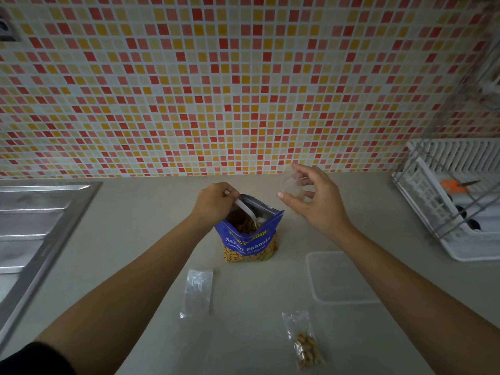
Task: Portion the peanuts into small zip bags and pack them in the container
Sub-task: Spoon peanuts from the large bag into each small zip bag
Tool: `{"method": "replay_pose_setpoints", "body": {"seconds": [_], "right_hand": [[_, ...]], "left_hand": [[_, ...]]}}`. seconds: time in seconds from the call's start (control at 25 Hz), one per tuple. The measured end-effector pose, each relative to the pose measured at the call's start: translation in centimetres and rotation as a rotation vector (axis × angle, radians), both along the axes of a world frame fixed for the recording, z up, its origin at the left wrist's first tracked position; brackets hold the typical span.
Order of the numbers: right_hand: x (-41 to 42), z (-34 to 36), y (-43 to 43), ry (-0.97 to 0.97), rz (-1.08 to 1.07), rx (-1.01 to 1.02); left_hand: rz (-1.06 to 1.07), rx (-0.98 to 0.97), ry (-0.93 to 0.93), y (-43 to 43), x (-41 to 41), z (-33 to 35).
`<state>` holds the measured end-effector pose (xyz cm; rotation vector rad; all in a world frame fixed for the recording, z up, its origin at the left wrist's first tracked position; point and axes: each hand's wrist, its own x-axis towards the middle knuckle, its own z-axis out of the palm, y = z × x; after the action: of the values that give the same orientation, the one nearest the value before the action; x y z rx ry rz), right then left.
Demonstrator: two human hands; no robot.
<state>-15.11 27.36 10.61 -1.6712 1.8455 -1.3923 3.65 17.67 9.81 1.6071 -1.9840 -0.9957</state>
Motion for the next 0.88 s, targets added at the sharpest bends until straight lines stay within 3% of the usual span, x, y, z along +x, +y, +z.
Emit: {"method": "replay_pose_setpoints", "body": {"seconds": [0.24, 0.68, 0.88], "right_hand": [[0.8, -0.4, 0.0, 0.019, 0.016, 0.002], [2.8, 0.2, -0.1, -0.016, 0.001, 0.005], [3.2, -1.1, 0.2, 0.117, -0.014, 0.045]], "left_hand": [[0.013, 0.126, 0.270, -1.0, 2.6, 0.2], [0.174, 0.305, 0.426, -1.1, 5.5, -0.6], [0.234, 0.266, 0.445, -1.8, 7.2, 1.1]]}}
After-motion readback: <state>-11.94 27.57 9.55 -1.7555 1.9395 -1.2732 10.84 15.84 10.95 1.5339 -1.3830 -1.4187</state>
